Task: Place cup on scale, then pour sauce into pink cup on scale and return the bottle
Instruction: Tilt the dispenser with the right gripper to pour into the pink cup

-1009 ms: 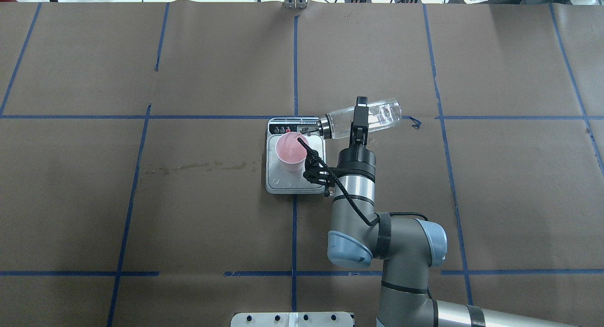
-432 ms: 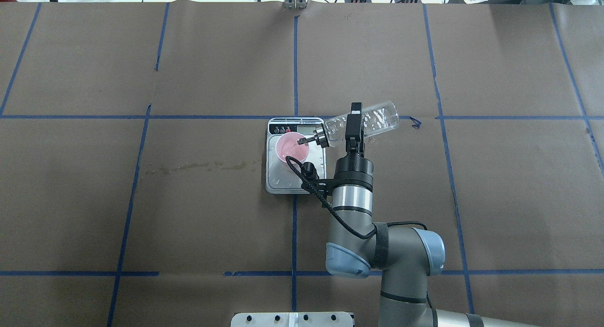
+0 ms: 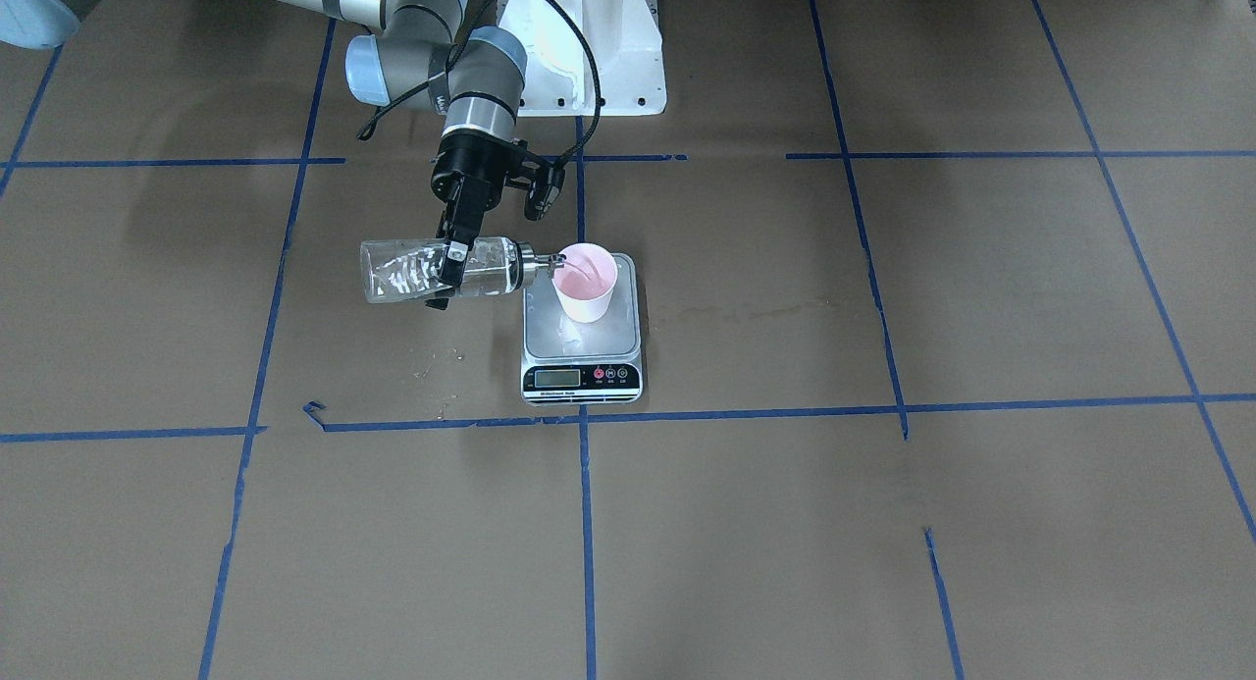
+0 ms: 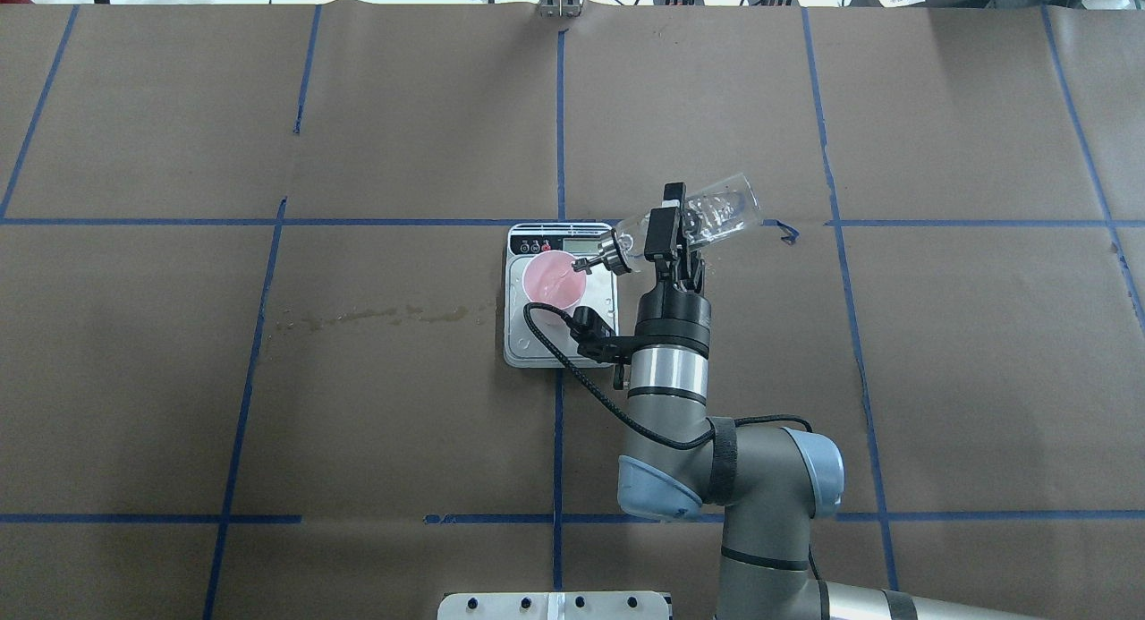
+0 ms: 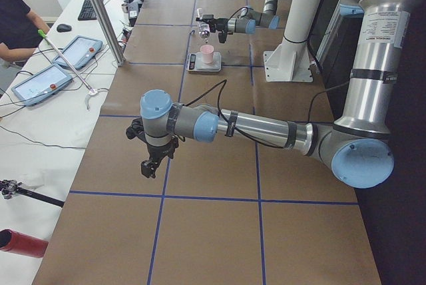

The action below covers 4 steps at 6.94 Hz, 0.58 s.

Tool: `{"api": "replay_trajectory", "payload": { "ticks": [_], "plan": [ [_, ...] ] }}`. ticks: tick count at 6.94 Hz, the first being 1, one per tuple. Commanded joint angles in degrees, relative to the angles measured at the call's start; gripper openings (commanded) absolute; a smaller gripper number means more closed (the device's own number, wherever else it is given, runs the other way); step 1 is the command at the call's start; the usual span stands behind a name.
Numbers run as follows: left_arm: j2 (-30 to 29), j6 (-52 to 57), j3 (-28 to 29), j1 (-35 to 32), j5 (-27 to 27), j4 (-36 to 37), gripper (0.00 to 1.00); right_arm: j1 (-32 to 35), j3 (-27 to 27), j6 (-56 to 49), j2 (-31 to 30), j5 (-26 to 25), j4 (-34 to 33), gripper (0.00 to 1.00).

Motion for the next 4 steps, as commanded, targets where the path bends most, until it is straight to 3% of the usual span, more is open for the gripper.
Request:
{"api": "replay_trajectory", "payload": {
  "ticks": [1,4],
  "plan": [
    [0.01,0.0,-0.09,0.0,0.0,0.0,1.0,0.16,0.26,-0.18,0.46,0.23,0.46,0.0],
    [0.01,0.0,-0.26,0.0,0.0,0.0,1.0,0.25,-0.7,9.97,-0.06,1.9,5.29,0.0]
  ]
}}
